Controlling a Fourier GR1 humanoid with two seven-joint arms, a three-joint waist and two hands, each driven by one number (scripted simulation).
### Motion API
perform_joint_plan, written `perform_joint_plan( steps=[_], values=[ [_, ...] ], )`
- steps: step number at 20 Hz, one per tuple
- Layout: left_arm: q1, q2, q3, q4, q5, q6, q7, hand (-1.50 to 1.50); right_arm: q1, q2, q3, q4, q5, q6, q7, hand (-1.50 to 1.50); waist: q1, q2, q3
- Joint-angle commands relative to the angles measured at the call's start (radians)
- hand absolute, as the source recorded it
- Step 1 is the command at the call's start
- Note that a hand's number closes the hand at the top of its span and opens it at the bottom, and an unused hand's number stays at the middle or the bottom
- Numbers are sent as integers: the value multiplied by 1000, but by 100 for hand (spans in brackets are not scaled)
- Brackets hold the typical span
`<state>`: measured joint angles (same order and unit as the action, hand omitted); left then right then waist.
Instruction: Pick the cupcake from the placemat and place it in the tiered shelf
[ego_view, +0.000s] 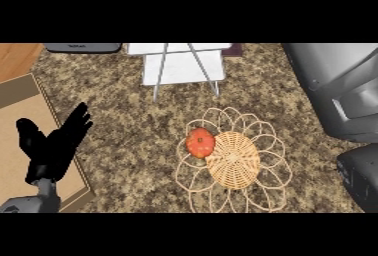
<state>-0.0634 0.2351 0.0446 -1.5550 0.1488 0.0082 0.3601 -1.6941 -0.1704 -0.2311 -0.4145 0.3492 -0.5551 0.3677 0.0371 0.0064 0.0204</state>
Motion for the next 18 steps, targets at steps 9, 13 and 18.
perform_joint_plan(
  steps=[9,13,18],
  values=[
    [66,-47,-4,66,-12,23,18,0,33,-176,-79,-34,-17,-133,80,-150,-37,-7,-21],
    [41,-55,3,119,-29,33,-4,0,157,-241,-116,-108,-88,10,5,-150,-63,-7,-20],
    [121,-40,24,81,0,-14,-41,0,252,-312,-146,-171,-145,130,-27,-150,-53,-10,-20]
  ],
)
